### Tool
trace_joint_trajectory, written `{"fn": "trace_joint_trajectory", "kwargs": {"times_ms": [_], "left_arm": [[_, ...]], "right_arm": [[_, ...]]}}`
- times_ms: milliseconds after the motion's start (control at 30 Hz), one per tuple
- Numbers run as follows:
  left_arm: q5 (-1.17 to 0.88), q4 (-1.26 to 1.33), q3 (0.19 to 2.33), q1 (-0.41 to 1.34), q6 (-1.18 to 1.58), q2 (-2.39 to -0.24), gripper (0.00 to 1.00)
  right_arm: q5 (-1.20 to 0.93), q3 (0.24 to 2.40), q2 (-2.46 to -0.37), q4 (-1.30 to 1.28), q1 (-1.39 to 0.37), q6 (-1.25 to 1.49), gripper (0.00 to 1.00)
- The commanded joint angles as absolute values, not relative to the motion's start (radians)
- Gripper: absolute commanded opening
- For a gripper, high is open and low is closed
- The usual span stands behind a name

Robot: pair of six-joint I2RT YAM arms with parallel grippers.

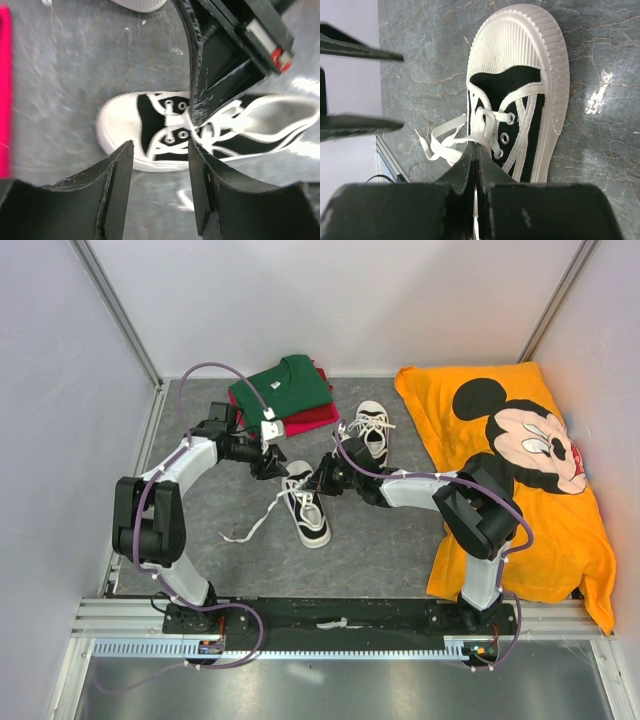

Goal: Tie the shoes

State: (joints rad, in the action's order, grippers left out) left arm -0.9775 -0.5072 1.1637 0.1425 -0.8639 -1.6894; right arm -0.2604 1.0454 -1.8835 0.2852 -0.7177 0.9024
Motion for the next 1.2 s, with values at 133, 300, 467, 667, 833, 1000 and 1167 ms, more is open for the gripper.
{"fn": "trace_joint_trajectory", "kwargs": {"times_ms": [133,300,467,667,833,1000,1167], "left_arm": [[-1.012,-0.704,1.239,0.163,-1.617,-1.775,0.53],[-1.012,-0.788,1.269,0.195,-1.746,-1.825,0.54],[-1.005,-0.811,1.302,0.233,-1.772,-1.862,0.54],[-0.98,-0.83,1.344,0.262,-1.773,-1.913,0.53],[-0.97,-0.87,1.382,0.268,-1.775,-1.954,0.5],[-0.959,-0.914,1.422,0.273,-1.796,-1.983,0.37],[-0.94,-0.988,1.463,0.275,-1.815,-2.005,0.11]], "right_arm": [[-0.252,1.031,-1.885,0.311,-0.718,0.858,0.0],[-0.252,1.032,-1.887,0.308,-0.715,0.853,0.0],[-0.255,1.039,-1.893,0.316,-0.713,0.853,0.0],[-0.259,1.04,-1.891,0.322,-0.715,0.853,0.0],[-0.262,1.035,-1.887,0.325,-0.715,0.85,0.0],[-0.264,1.034,-1.884,0.331,-0.713,0.841,0.0],[-0.27,1.031,-1.872,0.348,-0.713,0.839,0.0]]}}
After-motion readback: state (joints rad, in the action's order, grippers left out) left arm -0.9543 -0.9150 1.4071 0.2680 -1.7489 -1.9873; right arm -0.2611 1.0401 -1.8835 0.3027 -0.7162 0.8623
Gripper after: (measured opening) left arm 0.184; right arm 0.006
